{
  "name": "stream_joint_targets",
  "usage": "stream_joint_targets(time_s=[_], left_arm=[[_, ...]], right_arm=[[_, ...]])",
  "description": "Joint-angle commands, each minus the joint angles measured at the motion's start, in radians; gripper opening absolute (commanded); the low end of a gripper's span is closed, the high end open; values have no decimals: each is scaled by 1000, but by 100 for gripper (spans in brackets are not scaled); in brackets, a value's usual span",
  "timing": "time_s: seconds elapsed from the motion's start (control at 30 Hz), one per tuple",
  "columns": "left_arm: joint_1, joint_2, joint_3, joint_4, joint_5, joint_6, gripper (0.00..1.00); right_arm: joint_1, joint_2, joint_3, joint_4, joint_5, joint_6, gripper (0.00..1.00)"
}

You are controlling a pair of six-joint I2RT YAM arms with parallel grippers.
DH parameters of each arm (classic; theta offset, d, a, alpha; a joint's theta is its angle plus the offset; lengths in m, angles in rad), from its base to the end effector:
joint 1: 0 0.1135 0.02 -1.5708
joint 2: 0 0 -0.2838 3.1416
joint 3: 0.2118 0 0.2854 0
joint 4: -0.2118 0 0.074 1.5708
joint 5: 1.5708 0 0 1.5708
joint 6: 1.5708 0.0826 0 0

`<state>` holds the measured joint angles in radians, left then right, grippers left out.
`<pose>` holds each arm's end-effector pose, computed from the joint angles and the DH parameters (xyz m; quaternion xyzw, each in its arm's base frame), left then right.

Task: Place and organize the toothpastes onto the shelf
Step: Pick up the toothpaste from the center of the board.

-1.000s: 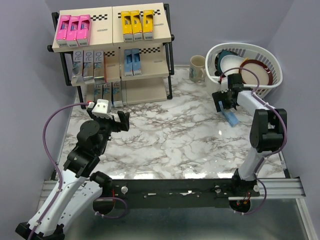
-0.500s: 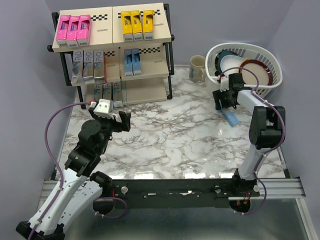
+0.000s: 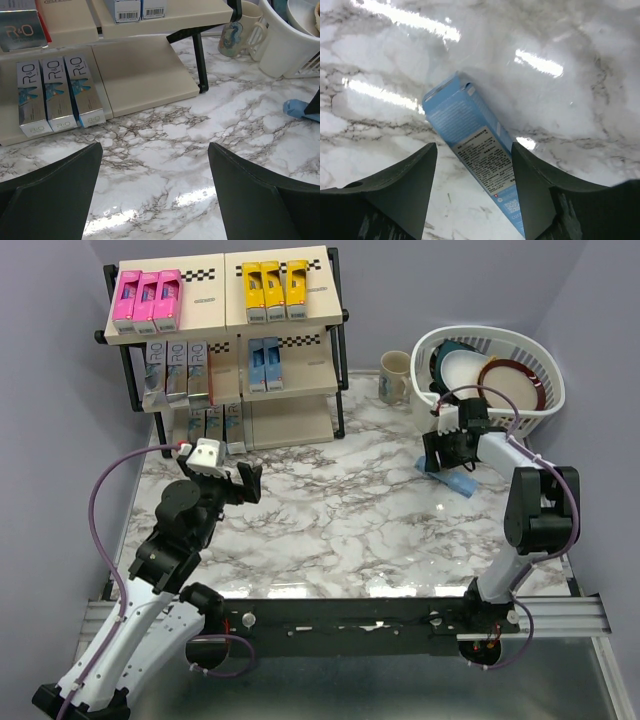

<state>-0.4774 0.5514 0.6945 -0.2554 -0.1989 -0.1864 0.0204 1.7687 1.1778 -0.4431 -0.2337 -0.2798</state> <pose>0.1850 -0.0773 0.3440 0.0421 0.7437 -0.1460 0.6510 0.4194 0.0277 0.1535 -0.1738 0.9422 0.0774 0.2757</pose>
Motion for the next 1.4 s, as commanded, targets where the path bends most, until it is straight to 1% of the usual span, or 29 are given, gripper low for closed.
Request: stream_joint_targets(time_s=[0.0, 0.13, 0.23, 0.37, 0.4, 0.53, 0.57, 0.63, 0.67, 0.8, 0.87, 0.93, 0.97, 1.07, 1.23, 1.37], left_arm=[[8, -11, -6, 19, 24, -4, 99], [10, -8, -9, 18, 26, -5, 99], [10, -5, -9, 19, 26, -4, 99], [10, -1, -9, 18, 26, -2, 99], [10, 1, -9, 19, 26, -4, 99], [11, 1, -10, 19, 27, -2, 99], [11, 4, -10, 21, 27, -2, 99], [11, 5, -10, 21, 30, -2, 99], [11, 7, -12, 21, 33, -5, 99], [11, 12, -12, 21, 33, -5, 99], [13, 15, -10, 19, 35, -2, 99], [13, 18, -12, 19, 35, -2, 99], [13, 18, -12, 19, 35, -2, 99], [14, 24, -10, 19, 39, -2, 99], [16, 27, -12, 18, 44, -2, 99], [16, 31, -12, 18, 44, -2, 99]], right_arm=[[21, -38, -95, -59, -46, 18, 69], [49, -35, -125, -57, -3, 1, 73], [76, -17, -115, -85, 31, -22, 75], [101, -2, -98, -103, 40, -30, 73], [104, 1, -96, -111, 42, -27, 72], [116, 12, -89, -132, 79, 13, 60], [119, 15, -86, -135, 85, 27, 59], [118, 15, -72, -151, 82, 85, 55], [119, 17, -66, -155, 77, 109, 51], [130, 29, -35, -207, 108, 276, 46], [148, 26, -33, -223, 135, 346, 46], [157, 14, -40, -224, 116, 384, 47], [167, 8, -53, -218, 105, 387, 51], [188, -5, -67, -204, 117, 370, 57], [211, 32, -63, -212, 180, 346, 61], [217, 43, -60, -194, 180, 349, 62]])
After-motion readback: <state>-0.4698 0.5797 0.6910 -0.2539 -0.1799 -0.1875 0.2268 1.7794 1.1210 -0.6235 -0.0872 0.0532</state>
